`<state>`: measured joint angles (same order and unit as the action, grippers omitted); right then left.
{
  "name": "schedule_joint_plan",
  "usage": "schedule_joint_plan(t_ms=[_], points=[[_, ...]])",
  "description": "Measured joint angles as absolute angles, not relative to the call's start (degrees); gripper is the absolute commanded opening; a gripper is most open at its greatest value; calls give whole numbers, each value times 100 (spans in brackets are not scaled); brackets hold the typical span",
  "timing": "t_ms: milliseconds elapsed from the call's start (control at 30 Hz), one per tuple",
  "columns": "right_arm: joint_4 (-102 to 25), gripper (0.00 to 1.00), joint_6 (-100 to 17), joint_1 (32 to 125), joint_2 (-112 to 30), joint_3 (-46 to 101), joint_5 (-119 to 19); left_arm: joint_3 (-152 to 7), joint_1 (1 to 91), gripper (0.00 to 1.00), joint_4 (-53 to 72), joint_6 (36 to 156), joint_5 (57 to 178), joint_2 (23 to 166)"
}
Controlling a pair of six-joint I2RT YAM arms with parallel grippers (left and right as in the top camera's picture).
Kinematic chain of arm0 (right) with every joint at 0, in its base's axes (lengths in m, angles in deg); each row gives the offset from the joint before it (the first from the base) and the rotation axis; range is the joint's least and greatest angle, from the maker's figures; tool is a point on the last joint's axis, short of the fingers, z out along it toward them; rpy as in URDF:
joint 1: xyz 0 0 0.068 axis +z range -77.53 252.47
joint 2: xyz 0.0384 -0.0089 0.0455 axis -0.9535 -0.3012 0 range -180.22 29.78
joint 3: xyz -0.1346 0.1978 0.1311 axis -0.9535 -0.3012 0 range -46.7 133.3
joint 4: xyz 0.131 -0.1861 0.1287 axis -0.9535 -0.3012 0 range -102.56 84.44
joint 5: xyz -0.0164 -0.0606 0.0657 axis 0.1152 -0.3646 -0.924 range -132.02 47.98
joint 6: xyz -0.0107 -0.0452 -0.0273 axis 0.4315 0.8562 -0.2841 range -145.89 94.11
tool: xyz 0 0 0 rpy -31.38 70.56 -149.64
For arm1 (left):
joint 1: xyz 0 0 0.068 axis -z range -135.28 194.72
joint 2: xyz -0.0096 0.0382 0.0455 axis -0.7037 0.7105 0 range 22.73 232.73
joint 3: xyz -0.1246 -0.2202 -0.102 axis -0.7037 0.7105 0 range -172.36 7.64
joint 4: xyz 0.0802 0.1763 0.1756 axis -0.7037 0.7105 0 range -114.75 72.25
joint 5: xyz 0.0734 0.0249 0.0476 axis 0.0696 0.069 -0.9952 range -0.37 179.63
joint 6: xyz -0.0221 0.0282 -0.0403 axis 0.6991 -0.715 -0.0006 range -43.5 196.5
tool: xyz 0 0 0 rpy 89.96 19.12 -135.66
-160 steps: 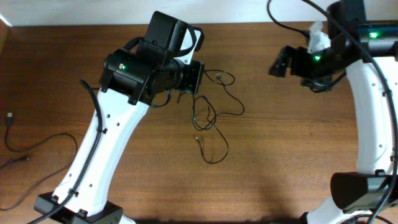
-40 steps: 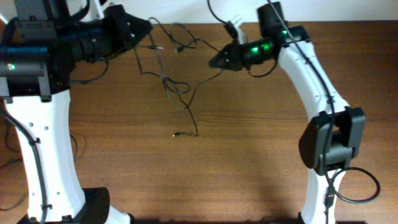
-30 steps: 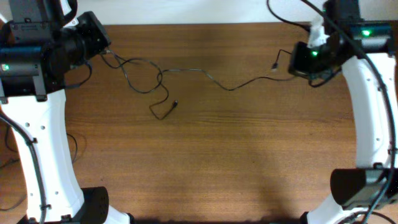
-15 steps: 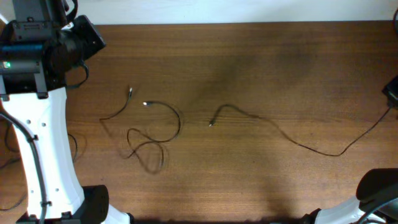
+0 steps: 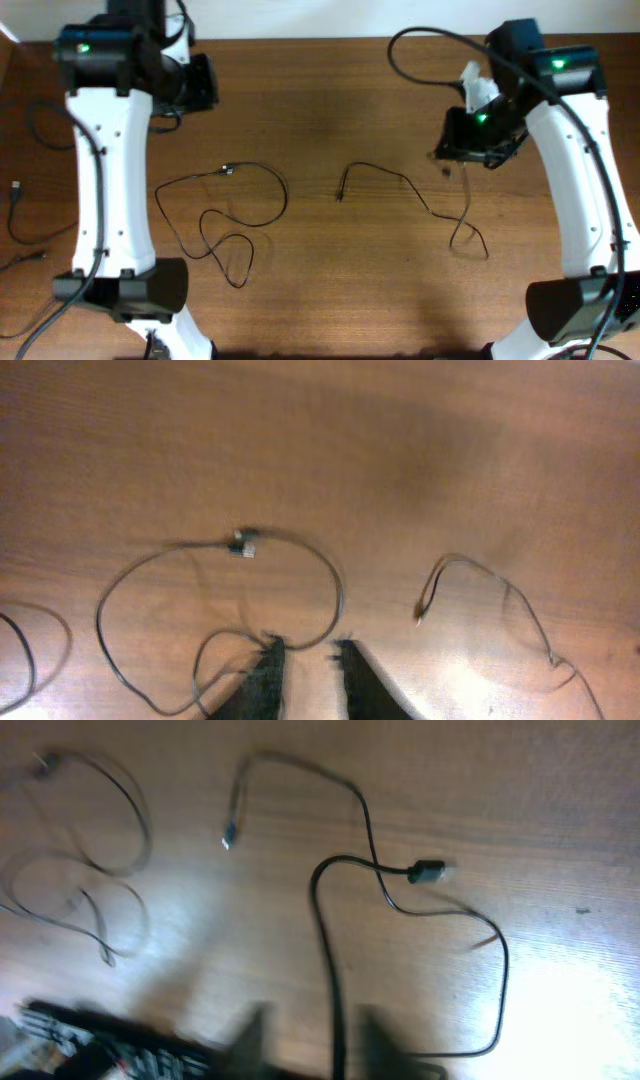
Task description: Untangle cables
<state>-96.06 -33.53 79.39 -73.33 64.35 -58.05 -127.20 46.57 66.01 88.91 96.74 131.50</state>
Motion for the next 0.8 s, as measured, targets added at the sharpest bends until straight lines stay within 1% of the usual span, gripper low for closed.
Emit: schedule_joint_plan(t_ms=[33, 67, 100, 200, 300, 333, 367, 400, 433, 467, 500, 533, 633, 733, 800], points=[[-9608, 96, -3340, 7971, -7383, 6255, -5722, -12718, 4784, 62, 6864, 8711, 9620, 13314], [-9597, 99, -3342, 7971, -7401, 6203, -5669, -12716, 4819, 66, 6986, 8685, 9532, 13371], [-9556, 99, -3345, 7949, -7412, 6159, -5613, -12661, 4819, 66, 7185, 8724, 9377, 13416], [-9453, 99, -3349, 7825, -7412, 6157, -5560, -12309, 4815, 63, 7179, 9347, 9040, 13445], [-9357, 99, -3369, 7639, -7412, 6148, -5453, -11324, 4847, 65, 7141, 10106, 8654, 13333], [-9331, 99, -3366, 7622, -7412, 6148, -5416, -10880, 4865, 68, 6977, 10285, 8505, 13185], [-9245, 99, -3366, 7619, -7414, 6144, -5368, -9997, 4930, 71, 6558, 10501, 8367, 12750], [-9215, 99, -3366, 7619, -7416, 6144, -5359, -9527, 4987, 75, 6219, 10630, 8328, 12439], [-9158, 99, -3364, 7619, -7421, 6140, -5342, -8797, 5048, 82, 5732, 10786, 8337, 11911], [-9147, 99, -3364, 7619, -7421, 6140, -5342, -8379, 5079, 89, 5513, 10906, 8334, 11565], [-9143, 99, -3366, 7619, -7423, 6140, -5333, -7759, 5081, 92, 5076, 11087, 8339, 11154], [-9143, 99, -3371, 7619, -7423, 6140, -5322, -7354, 5081, 93, 4923, 11234, 8348, 10997], [-9149, 99, -3366, 7619, -7427, 6140, -5248, -5945, 5081, 93, 3769, 11496, 8483, 11032], [-9125, 99, -3366, 7619, -7431, 6137, -5239, -5206, 5081, 93, 3214, 11441, 8348, 11032], [-9018, 99, -3366, 7619, -7431, 5954, -5239, -4933, 5081, 93, 3024, 11043, 7952, 11032]])
